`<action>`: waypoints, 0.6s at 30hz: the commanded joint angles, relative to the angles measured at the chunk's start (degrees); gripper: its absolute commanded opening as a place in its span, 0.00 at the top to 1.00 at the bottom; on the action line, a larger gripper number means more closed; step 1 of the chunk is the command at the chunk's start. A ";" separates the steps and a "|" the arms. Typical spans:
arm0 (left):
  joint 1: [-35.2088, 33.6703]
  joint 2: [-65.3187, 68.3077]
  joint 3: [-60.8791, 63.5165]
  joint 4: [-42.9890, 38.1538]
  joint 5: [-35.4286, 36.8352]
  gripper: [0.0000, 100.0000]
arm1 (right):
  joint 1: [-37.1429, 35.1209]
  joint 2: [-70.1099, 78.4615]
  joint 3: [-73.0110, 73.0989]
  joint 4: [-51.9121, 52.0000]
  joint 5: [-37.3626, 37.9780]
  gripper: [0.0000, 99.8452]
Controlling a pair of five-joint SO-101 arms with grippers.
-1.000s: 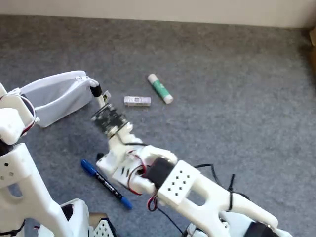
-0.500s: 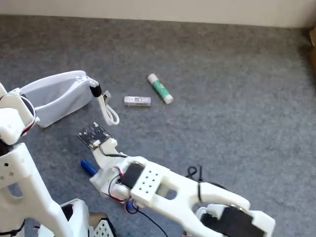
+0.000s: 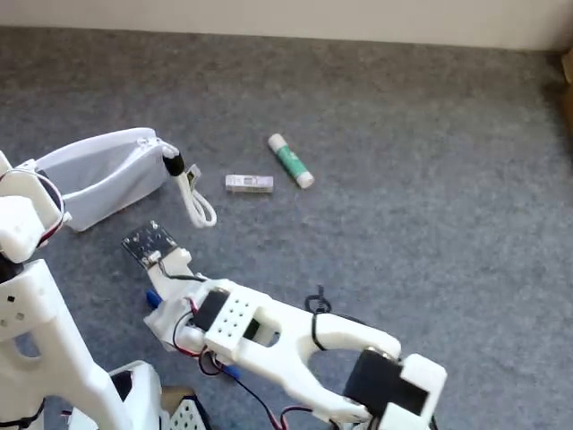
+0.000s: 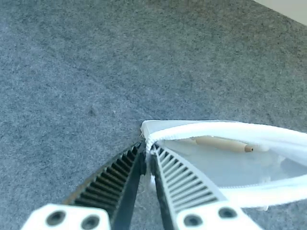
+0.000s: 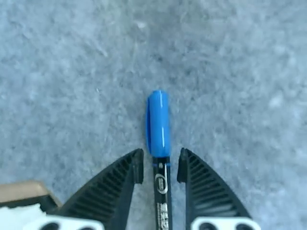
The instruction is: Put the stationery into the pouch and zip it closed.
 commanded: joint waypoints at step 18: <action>-1.10 0.66 1.54 0.26 0.53 0.99 | 0.84 9.19 -9.10 4.70 5.98 0.99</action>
